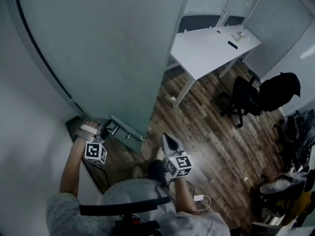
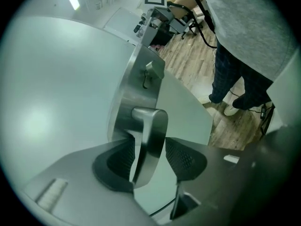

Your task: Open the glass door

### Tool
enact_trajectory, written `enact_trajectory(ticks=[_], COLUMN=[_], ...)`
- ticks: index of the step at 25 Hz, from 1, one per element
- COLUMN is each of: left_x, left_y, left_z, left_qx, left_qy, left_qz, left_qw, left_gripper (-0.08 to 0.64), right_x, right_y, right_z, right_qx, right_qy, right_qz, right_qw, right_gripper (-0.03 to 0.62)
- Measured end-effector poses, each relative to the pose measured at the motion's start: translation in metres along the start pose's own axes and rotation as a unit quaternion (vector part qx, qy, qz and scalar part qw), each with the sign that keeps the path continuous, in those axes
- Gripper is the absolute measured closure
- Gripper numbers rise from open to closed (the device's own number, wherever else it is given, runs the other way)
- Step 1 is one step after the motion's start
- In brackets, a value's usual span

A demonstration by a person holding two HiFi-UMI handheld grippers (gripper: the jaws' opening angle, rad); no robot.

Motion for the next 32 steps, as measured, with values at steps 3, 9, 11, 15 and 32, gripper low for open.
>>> enact_trajectory(ticks=[3, 9, 11, 15, 32], left_x=[-0.005, -0.009, -0.011, -0.013, 0.001], left_y=[-0.003, -0.030, -0.037, -0.046, -0.070], left_z=[0.004, 0.005, 0.006, 0.002, 0.000], left_qx=[0.001, 0.012, 0.019, 0.027, 0.100], left_qy=[-0.014, -0.042, -0.060, -0.142, -0.464], left_qz=[0.003, 0.000, -0.006, -0.039, -0.157], left_qw=[0.9999, 0.9991, 0.9980, 0.9887, 0.8659], left_gripper=[0.331, 0.318, 0.318, 0.318, 0.443], right_x=[0.000, 0.003, 0.003, 0.000, -0.002], right_y=[0.002, -0.003, -0.001, 0.000, -0.021], right_z=[-0.002, 0.008, 0.010, 0.014, 0.021], right_qx=[0.000, 0.006, 0.009, 0.013, 0.007], right_qy=[0.002, 0.003, -0.001, -0.006, -0.010], right_qz=[0.001, 0.005, 0.006, 0.006, 0.007], right_qw=[1.000, 1.000, 1.000, 1.000, 1.000], right_gripper=[0.591, 0.589, 0.591, 0.591, 0.591])
Point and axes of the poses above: the fingertips, and each gripper's own axes: y forward along the fingers, z to its left, x out of its top, the point moved 9 cm from there along -y, backward along the fingers, and after that the axes turned 1 degree about z, right-handed, at the moved point
